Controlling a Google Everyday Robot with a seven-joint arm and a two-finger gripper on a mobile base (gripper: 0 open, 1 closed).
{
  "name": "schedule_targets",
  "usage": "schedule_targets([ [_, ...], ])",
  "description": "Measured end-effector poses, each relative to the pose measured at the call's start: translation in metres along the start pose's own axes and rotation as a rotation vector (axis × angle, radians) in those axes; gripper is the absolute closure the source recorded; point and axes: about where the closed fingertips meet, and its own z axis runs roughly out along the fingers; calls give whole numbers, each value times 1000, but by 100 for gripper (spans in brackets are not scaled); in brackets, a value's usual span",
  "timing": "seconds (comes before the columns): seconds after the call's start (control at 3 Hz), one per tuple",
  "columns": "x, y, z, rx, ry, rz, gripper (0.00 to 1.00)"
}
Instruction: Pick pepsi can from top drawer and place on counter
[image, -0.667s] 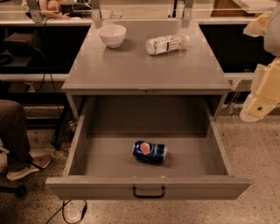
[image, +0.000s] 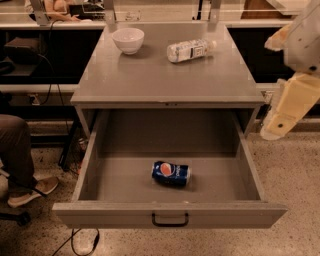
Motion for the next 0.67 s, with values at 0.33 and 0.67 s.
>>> schedule_targets([
  [0.33, -4, 1, 46, -62, -18, 21, 0],
  [0.67, -5, 11, 90, -107, -4, 42, 0],
])
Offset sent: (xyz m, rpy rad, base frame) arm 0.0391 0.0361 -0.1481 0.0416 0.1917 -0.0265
